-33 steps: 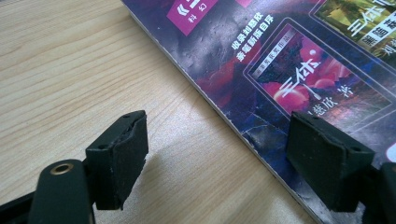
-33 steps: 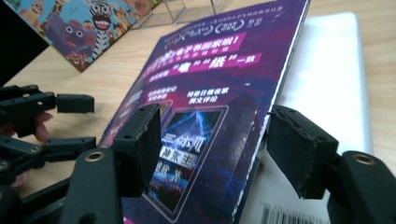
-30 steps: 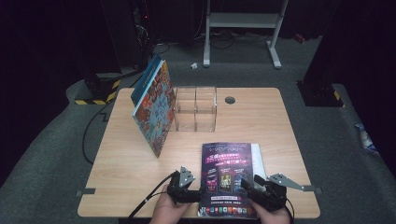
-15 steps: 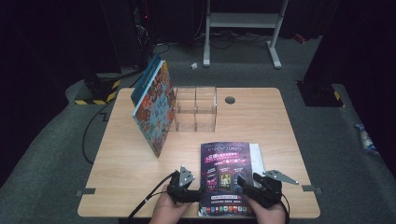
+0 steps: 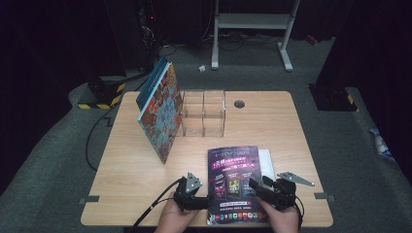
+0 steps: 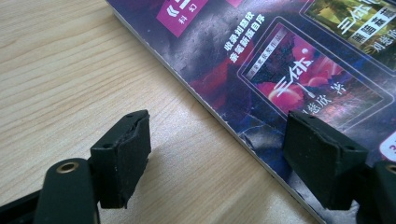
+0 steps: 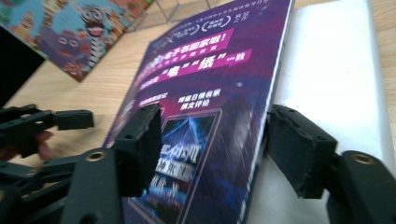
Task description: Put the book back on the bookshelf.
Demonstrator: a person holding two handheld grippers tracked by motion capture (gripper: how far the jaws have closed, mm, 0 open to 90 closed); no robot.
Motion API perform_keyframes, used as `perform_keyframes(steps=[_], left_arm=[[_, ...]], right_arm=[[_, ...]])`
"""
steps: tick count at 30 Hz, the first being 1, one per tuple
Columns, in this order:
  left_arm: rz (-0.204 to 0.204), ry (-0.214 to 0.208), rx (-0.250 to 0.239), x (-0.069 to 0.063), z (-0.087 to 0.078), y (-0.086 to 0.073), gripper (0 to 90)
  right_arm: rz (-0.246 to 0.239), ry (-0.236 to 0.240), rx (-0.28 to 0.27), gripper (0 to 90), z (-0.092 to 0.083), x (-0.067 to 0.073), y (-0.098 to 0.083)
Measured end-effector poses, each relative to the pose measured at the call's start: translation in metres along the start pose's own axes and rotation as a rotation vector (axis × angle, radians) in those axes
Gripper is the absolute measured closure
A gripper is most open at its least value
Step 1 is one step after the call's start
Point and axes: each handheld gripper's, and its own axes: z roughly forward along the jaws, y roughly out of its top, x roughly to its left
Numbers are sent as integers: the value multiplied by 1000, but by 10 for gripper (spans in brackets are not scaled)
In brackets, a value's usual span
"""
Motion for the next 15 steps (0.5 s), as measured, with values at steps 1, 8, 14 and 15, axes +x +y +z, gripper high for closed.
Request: perform_keyframes(steps=[1, 8, 14, 15], left_arm=[[1, 1, 0, 0, 0, 0, 234], [-3, 1, 0, 1, 0, 0, 236], [-8, -4, -2, 1, 0, 0, 245], [-11, -6, -2, 1, 0, 0, 247]], right_arm=[[0, 10, -9, 387, -2, 0, -1], [-29, 33, -41, 535, -15, 4, -4], [-49, 48, -33, 552, -11, 1, 4], [-50, 47, -35, 551, -9, 1, 6]])
